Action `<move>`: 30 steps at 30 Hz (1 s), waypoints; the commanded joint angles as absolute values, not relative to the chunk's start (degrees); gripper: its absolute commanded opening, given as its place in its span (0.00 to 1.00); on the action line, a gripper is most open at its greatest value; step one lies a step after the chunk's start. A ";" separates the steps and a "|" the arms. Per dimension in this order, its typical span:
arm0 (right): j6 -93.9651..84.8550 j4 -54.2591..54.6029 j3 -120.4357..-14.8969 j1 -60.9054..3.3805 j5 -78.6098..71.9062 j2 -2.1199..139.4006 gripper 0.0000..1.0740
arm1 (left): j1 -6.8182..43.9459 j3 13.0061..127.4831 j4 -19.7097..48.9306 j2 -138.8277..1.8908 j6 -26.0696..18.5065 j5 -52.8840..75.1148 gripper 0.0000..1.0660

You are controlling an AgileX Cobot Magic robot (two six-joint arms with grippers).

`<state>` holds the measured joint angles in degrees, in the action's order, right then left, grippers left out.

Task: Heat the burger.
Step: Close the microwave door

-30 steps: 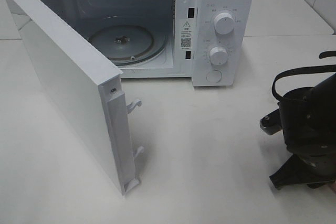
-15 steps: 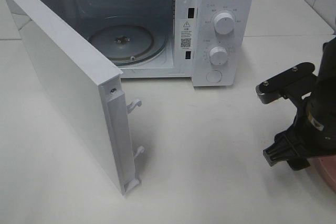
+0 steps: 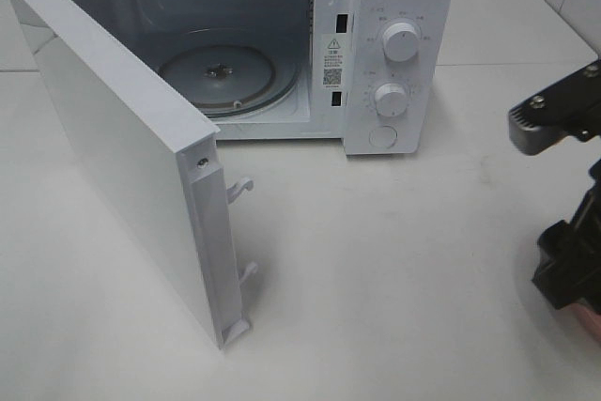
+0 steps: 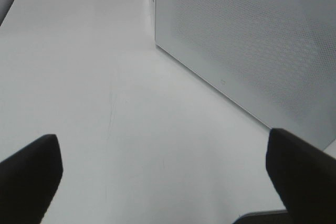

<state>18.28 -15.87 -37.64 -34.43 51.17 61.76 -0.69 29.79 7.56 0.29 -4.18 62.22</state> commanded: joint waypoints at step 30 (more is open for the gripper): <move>3.67 -5.61 -29.68 -18.28 58.79 7.39 0.70 | -0.52 29.68 7.73 1.15 -4.18 61.48 0.92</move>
